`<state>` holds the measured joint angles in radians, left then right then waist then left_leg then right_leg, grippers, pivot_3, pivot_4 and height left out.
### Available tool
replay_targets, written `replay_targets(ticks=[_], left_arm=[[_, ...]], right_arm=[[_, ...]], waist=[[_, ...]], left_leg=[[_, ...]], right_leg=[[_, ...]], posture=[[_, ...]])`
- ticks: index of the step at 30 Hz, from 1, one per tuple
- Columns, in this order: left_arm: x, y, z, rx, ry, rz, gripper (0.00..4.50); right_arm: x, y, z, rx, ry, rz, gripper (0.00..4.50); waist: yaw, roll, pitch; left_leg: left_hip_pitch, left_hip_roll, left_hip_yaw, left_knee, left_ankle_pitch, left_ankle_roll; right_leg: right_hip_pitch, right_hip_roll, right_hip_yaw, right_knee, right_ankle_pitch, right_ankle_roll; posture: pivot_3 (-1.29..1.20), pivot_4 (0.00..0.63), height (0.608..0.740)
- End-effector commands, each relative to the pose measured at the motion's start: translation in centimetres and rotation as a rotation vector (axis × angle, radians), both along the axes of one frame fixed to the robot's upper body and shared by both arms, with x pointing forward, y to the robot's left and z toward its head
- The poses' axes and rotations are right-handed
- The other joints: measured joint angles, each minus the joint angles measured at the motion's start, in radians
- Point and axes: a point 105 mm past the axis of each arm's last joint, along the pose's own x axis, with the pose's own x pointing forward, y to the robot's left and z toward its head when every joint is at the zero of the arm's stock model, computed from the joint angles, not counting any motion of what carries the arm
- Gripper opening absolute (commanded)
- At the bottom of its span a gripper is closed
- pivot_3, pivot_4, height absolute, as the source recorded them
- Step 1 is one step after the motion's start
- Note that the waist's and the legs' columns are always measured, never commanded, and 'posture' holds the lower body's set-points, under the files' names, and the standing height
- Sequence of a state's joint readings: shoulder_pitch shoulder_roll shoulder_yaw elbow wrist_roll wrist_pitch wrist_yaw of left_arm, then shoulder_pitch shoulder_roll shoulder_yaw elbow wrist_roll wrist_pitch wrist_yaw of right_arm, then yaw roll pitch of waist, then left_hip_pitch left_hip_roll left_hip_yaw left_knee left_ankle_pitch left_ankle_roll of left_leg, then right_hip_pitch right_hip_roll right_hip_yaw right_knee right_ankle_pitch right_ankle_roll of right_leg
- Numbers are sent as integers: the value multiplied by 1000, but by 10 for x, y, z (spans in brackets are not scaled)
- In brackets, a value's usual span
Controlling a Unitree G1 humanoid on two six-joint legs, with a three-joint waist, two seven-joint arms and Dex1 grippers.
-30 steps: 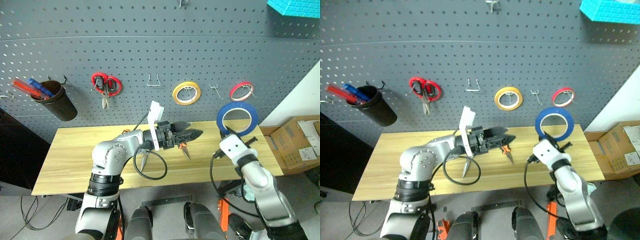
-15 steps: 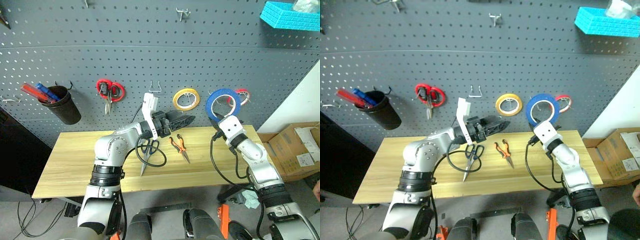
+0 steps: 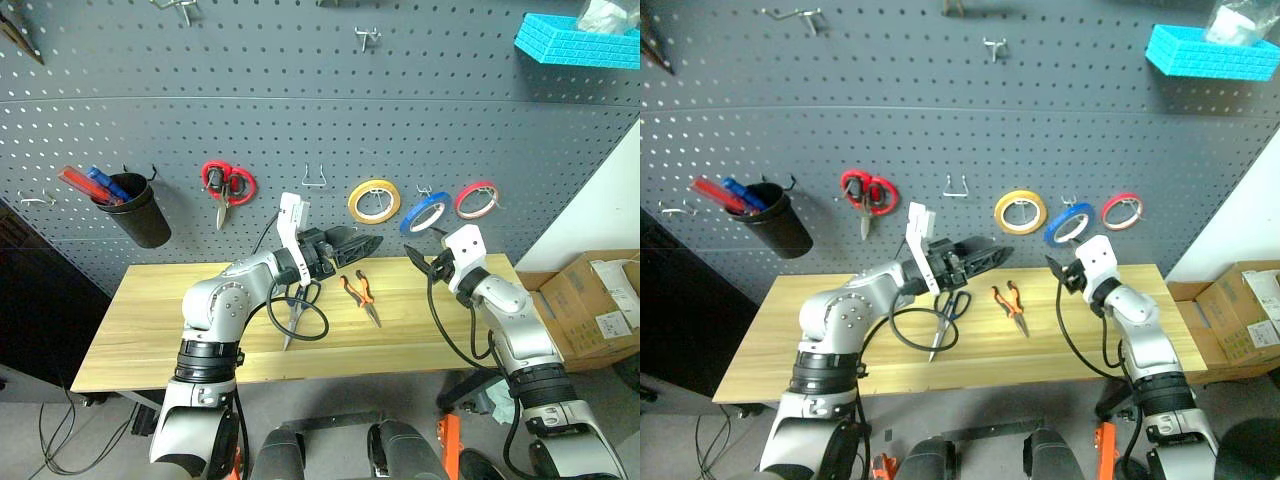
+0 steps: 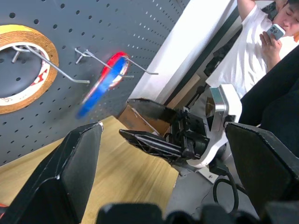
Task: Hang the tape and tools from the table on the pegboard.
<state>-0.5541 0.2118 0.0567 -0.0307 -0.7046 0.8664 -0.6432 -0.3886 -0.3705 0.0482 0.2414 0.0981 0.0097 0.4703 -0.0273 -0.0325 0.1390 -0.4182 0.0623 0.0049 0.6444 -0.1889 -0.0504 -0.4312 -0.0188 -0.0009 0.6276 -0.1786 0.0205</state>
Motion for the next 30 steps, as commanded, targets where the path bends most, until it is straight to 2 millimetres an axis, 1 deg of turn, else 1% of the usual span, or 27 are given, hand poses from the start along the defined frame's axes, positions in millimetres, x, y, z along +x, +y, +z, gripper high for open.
replay_targets(ticks=[1,3,6,8,9,10,11,13,14,17,18,22,24,25,27,30], left_arm=[[-4,-1,15,-21,-60,-8,4500],[-4,2,11,-12,-51,7,4500],[-5,8,-7,57,-28,53,4500],[-2,19,-39,138,34,145,4500],[-2,25,-54,196,39,193,4500],[-2,32,-69,237,56,253,4500],[-5,36,-78,247,72,286,4500],[-11,40,-89,270,91,332,4500],[-15,42,-95,275,114,353,4500],[-29,50,-118,318,186,390,4500],[-33,51,-123,330,201,395,4500],[-42,61,-132,355,224,414,4500],[-45,63,-130,350,234,416,4500],[-47,64,-130,347,240,417,4500],[-50,67,-130,346,250,422,4500],[-54,63,-127,299,261,411,4500]], right_arm=[[-2,-9,11,14,-46,-62,4451],[-10,-9,1,14,0,-85,4451],[-24,-9,-19,18,121,-144,4451],[-33,-5,-38,25,262,-186,4451],[-37,2,-45,31,326,-180,4451],[-41,10,-50,58,389,-180,4451],[-43,18,-54,87,453,-182,4451],[-42,33,-55,110,525,-167,4451],[-39,38,-55,121,548,-180,4451],[-26,57,-59,73,600,-172,4451],[-23,62,-60,42,607,-165,4451],[-12,71,-76,-46,668,-182,4451],[-8,70,-82,-74,696,-195,4451],[-7,70,-85,-82,710,-198,4451],[-3,69,-88,-99,726,-210,4451],[4,66,-91,-103,742,-226,4451]], waist=[[0,0,0],[0,0,0],[-1,0,-2],[-3,1,-2],[-4,1,-2],[-5,1,-2],[-6,1,-2],[-4,1,-1],[-3,1,2],[-1,4,11],[-1,4,12],[8,6,28],[15,6,37],[19,7,43],[25,8,49],[29,7,59]], left_leg=[[2,0,0,0,0,0],[3,0,0,0,0,0],[3,0,0,0,0,0],[4,0,0,0,0,0],[4,0,1,0,0,0],[5,1,2,-1,0,0],[6,1,3,-1,0,0],[8,1,3,-2,0,0],[9,1,2,-2,0,0],[8,0,1,-2,-1,-2],[8,0,1,-1,-3,-5],[6,-1,0,-1,-4,-6],[4,-1,-1,-1,-4,-6],[0,-1,0,-1,-2,-3],[-1,-1,1,-1,0,0],[-3,-1,1,-4,-2,1]], right_leg=[[2,0,0,0,0,0],[3,0,0,0,0,-1],[4,0,1,0,-1,-1],[3,0,1,0,-1,-1],[3,0,2,0,-1,-1],[3,0,3,0,-1,-1],[3,0,4,1,-1,-1],[3,1,5,1,-1,-1],[3,1,5,1,-1,-1],[0,0,5,1,-1,-2],[0,0,5,0,-1,-2],[-6,-1,5,-1,-1,-2],[-7,-1,5,-1,-1,-2],[-7,-1,5,-1,-1,-2],[-8,0,7,0,-1,-2],[-10,0,7,0,-2,-2]], posture=[[38,44,740],[36,47,740],[39,64,740],[40,84,740],[40,84,740],[40,99,740],[41,105,740],[49,126,740],[55,139,740],[69,164,740],[79,176,740],[100,204,740],[119,216,740],[121,219,740],[129,228,740],[144,238,740]])
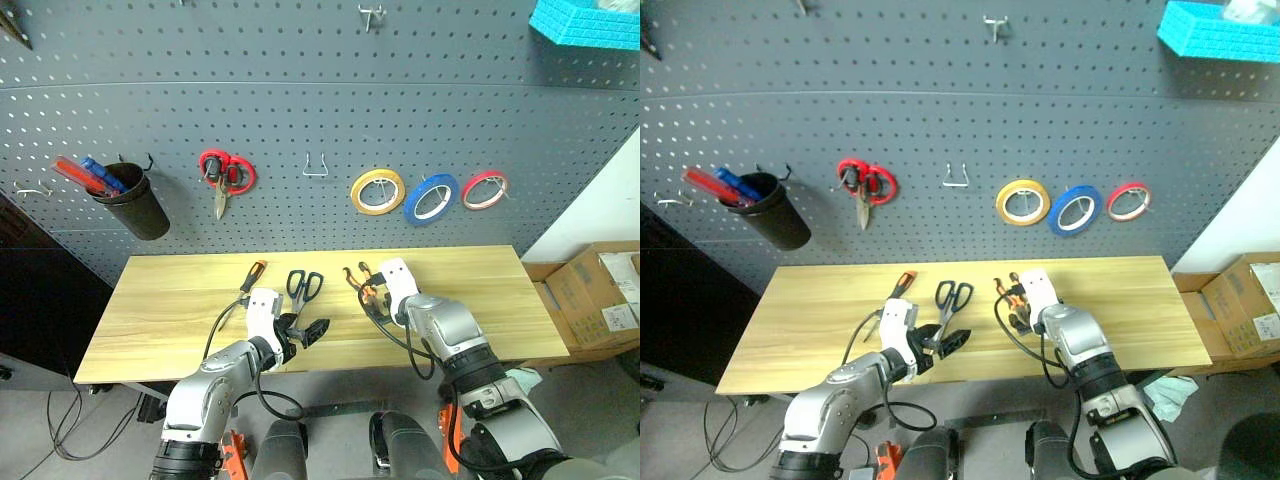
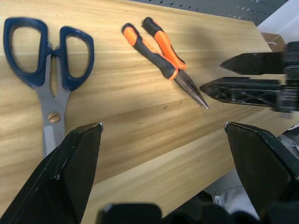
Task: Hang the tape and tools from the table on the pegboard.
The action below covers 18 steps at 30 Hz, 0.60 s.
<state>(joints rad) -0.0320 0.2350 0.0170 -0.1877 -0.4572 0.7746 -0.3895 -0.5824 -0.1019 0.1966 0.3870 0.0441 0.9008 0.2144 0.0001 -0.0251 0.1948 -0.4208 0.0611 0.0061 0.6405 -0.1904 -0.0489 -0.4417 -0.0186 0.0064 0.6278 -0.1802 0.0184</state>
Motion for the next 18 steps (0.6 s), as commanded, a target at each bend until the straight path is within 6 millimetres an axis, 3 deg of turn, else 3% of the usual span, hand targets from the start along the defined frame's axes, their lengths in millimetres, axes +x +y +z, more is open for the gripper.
replay_targets(ticks=[1,9,12,18], left_arm=[[-2,-9,17,-76,-45,-19,4500],[0,-18,20,-135,-53,-30,4500],[1,-15,24,-136,-61,-33,4500],[0,-8,26,-130,-65,-24,4500]], right_arm=[[13,-1,10,-3,-38,-16,4451],[22,14,5,45,14,-48,4451],[25,29,9,91,43,-65,4451],[36,37,13,73,14,-49,4451]], waist=[[2,-1,6],[10,-3,20],[10,-3,32],[16,-2,47]], left_leg=[[0,0,0,-1,-1,1],[0,1,-1,-12,-4,7],[1,2,-2,-12,-5,8],[0,3,-3,-12,-5,8]], right_leg=[[0,0,0,0,-1,-1],[-3,3,-2,0,-10,-6],[-3,4,-2,1,-10,-6],[-4,4,-3,0,-10,-7]], posture=[[147,240,740],[171,261,740],[178,266,740],[195,278,740]])
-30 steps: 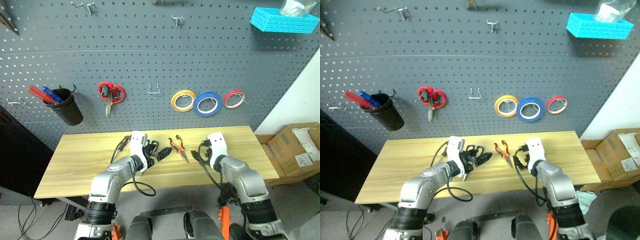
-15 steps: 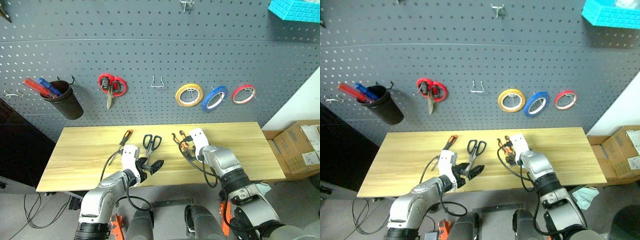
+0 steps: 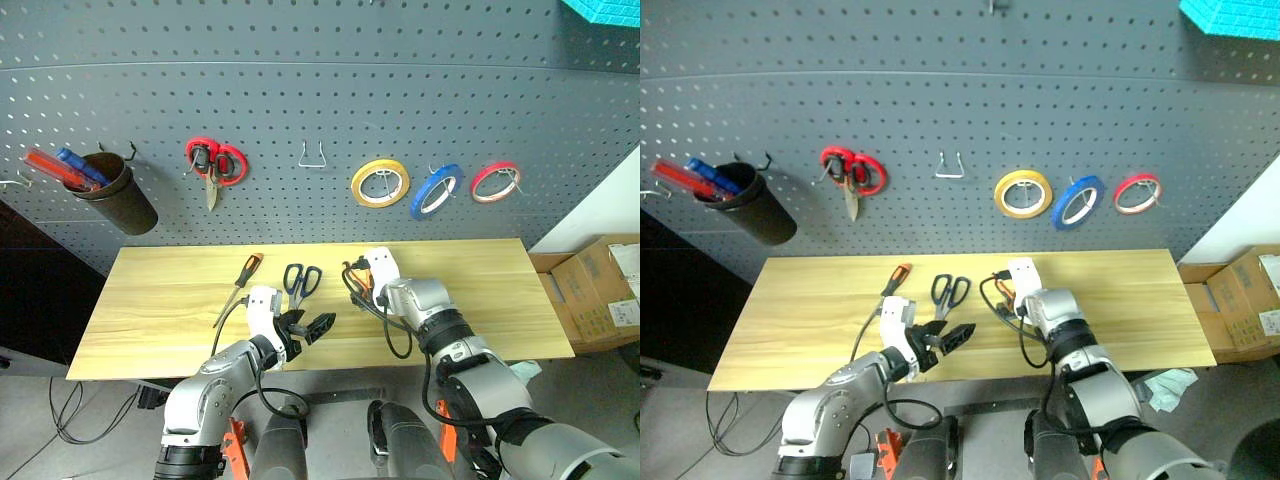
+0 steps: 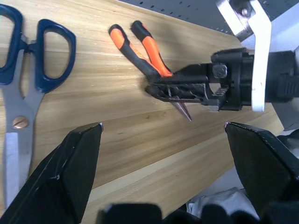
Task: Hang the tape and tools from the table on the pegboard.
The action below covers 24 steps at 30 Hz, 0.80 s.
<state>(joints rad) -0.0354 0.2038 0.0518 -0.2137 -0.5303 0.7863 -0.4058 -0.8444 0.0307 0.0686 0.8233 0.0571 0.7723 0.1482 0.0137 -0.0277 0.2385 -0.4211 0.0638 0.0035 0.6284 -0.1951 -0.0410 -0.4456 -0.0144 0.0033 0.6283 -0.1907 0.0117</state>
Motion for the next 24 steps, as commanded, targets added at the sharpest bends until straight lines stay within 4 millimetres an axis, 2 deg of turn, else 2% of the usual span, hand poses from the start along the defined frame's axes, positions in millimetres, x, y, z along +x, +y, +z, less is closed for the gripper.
replay_targets(ticks=[1,8,11,17,21,24], left_arm=[[-1,-1,13,-20,-41,-15,4500],[-3,-3,14,-23,-41,-20,4500],[-3,-4,14,-26,-37,-26,4500],[-6,-12,17,-60,-32,-75,4500],[-5,-17,20,-75,-38,-115,4500],[0,-15,26,-77,-55,-114,4500]], right_arm=[[9,3,7,0,-41,2,4451],[9,-2,-1,-46,-39,29,4451],[7,-4,-4,-42,-32,50,3892],[1,-13,-11,-55,-24,55,1852],[-1,-16,-10,-69,-60,82,1750],[-6,-11,8,-3,-152,157,1750]], waist=[[5,0,6],[11,0,10],[11,0,11],[11,0,11],[10,0,11],[12,0,11]], left_leg=[[0,0,0,0,0,0],[-5,0,0,-1,0,0],[-5,0,0,0,0,0],[-5,0,-1,-1,0,0],[-5,1,-2,-2,0,0],[-7,1,-4,-2,0,0]], right_leg=[[0,0,0,0,0,0],[-4,0,-1,0,0,0],[-4,0,-1,0,0,0],[-4,0,-2,0,-1,-1],[-5,0,-3,0,-2,-3],[-5,0,-6,0,-3,-3]], posture=[[196,278,740],[200,279,740],[200,279,740],[189,275,740],[166,267,740],[163,257,740]])
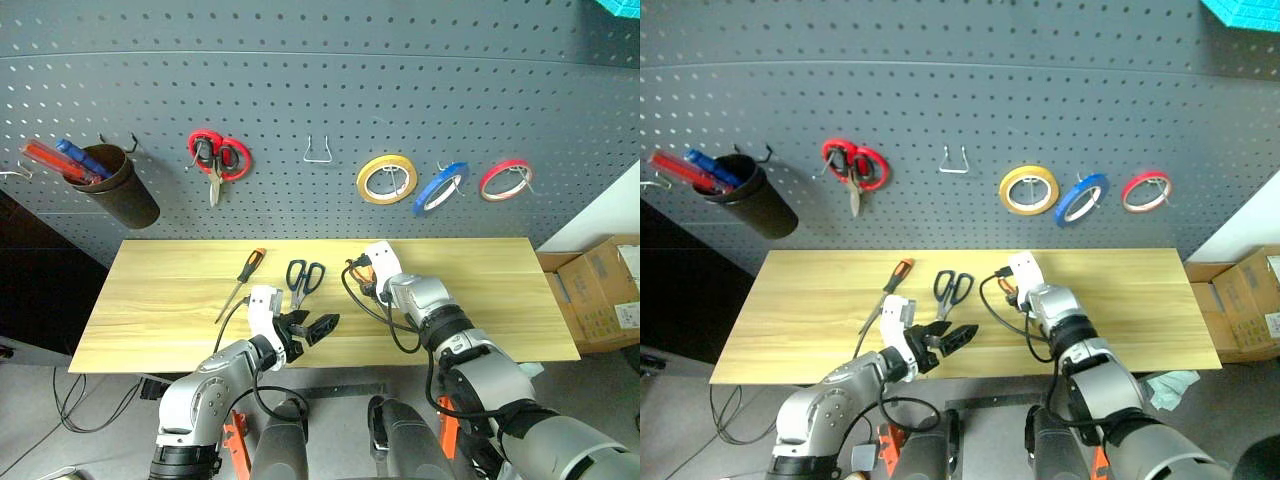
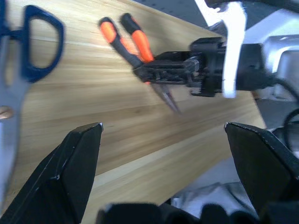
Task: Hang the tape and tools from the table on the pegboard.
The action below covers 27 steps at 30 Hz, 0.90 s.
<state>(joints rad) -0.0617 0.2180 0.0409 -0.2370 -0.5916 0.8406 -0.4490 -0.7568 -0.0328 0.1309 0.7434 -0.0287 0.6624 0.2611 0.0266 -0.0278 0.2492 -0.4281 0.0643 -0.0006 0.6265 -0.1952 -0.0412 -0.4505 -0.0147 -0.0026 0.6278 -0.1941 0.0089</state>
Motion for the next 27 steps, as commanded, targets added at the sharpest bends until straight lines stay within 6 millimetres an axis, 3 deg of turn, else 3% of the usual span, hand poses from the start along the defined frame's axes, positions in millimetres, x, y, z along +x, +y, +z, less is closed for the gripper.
replay_targets(ticks=[1,7,10,13,15,17,20,23,27], left_arm=[[4,-1,15,-19,-54,-19,4500],[12,36,71,-122,-179,99,4500],[5,53,99,-241,-220,137,4500],[4,69,126,-435,-267,207,4500],[4,72,137,-510,-287,221,4500],[7,71,140,-535,-284,219,4500],[25,56,136,-446,-283,199,4500],[43,48,141,-393,-327,200,4500],[60,49,151,-388,-383,238,4500]], right_arm=[[-8,8,14,55,-59,96,1750],[-56,2,103,303,-301,202,1750],[-84,14,148,447,-443,237,1750],[-89,31,214,644,-692,208,1750],[-86,44,254,664,-886,220,1750],[-80,52,272,652,-987,228,1750],[-47,55,301,607,-1186,174,1750],[-19,57,304,561,-1254,144,1750],[4,59,298,562,-1266,112,1750]], waist=[[-1,0,0],[-2,0,0],[-4,-1,-2],[-6,-2,-6],[-2,-2,-7],[4,-6,-21],[17,-16,-44],[29,-19,-58],[29,-25,-64]], left_leg=[[-1,0,0,0,0,0],[-8,0,-2,0,0,-1],[-7,1,-4,0,-1,-1],[-6,2,-5,0,-1,-1],[-7,2,-8,2,0,-1],[-7,0,-9,3,0,-2],[-4,0,-9,3,0,-3],[-3,-1,-10,3,2,-5],[-3,-1,-7,3,3,-7]], right_leg=[[-1,0,0,0,0,0],[-7,0,-3,0,2,8],[-6,0,-5,1,2,8],[-6,1,-6,1,2,8],[-5,2,-8,1,3,7],[-4,2,-8,1,5,6],[2,1,-9,-2,5,6],[7,1,-9,-10,6,2],[11,1,-7,-18,12,4]], posture=[[164,250,740],[145,188,740],[155,163,740],[167,133,740],[172,116,740],[175,98,740],[185,79,740],[195,71,740],[218,68,740]])
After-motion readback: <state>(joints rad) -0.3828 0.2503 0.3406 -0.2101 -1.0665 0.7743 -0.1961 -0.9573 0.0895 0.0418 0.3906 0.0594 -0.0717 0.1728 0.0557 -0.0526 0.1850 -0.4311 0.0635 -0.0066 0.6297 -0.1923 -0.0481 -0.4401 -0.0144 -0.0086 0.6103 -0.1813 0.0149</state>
